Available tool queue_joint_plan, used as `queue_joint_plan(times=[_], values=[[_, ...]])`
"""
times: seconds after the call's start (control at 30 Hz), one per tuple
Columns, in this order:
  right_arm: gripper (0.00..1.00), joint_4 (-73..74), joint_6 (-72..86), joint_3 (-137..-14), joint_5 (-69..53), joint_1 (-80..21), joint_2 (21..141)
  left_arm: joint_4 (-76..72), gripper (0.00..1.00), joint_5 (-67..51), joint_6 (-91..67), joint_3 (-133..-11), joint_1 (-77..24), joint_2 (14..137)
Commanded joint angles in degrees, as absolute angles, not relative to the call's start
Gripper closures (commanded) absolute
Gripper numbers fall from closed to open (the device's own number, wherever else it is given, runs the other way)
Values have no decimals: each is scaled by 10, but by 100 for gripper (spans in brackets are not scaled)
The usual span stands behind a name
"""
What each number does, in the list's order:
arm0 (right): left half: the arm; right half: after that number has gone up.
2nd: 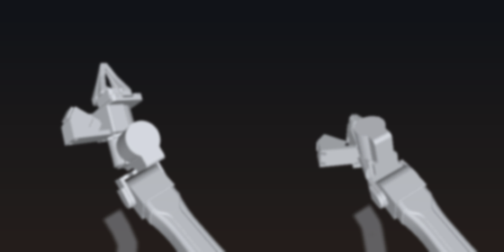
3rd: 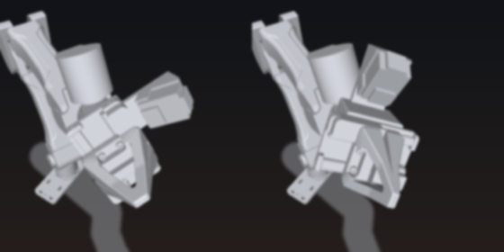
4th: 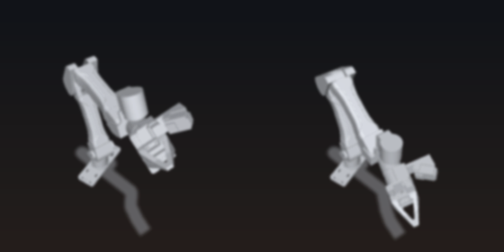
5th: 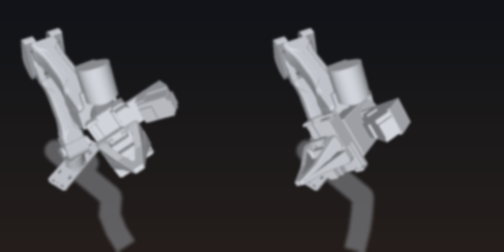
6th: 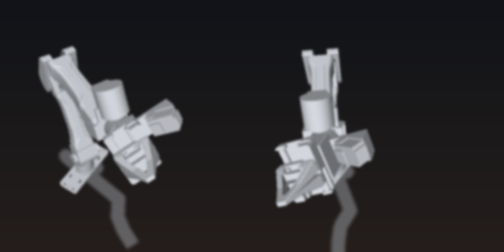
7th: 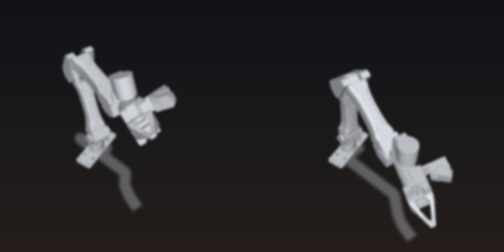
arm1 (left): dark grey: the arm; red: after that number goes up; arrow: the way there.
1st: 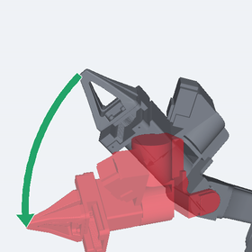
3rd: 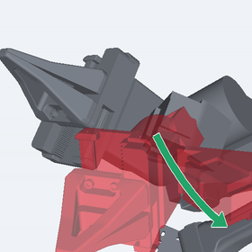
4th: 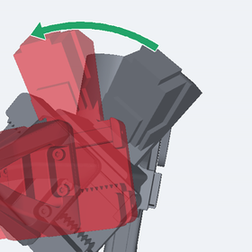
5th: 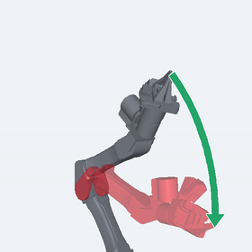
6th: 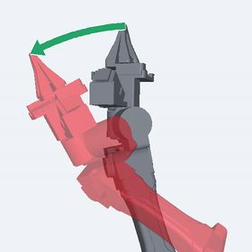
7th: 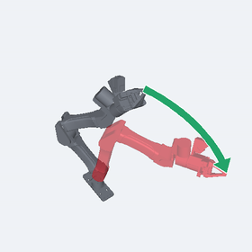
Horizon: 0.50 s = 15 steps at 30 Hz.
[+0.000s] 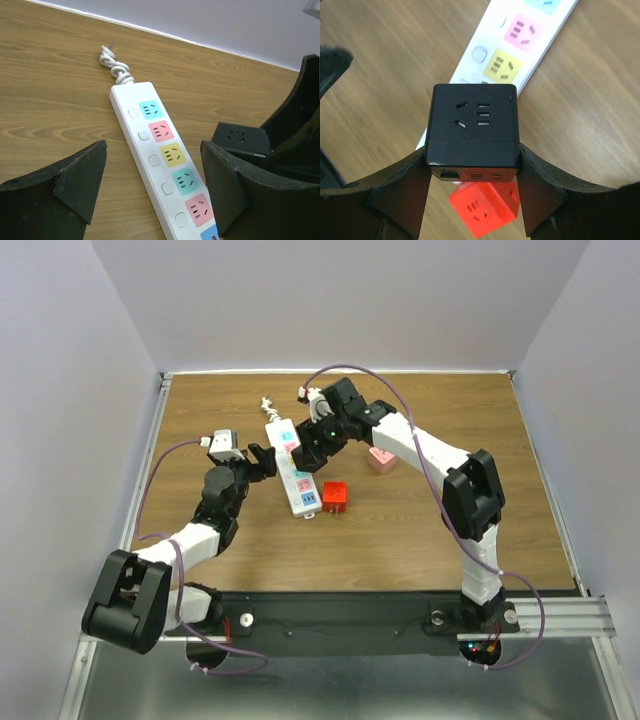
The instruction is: Insert the plug
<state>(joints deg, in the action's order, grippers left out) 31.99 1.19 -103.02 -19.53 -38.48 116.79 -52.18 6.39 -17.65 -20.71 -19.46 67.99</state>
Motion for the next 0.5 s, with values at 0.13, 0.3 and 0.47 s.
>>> queue_joint_plan(times=[0.13, 0.3, 0.47], values=[[100, 516, -31, -1179, -241, -386, 1205, -564, 13, 14, -171, -240, -188, 717], [100, 565, -37, -1204, -237, -385, 1229, -561, 13, -13, -164, -264, -188, 750], [100, 586, -34, -1186, -225, -386, 1224, -565, 14, 14, -165, -290, -188, 801]])
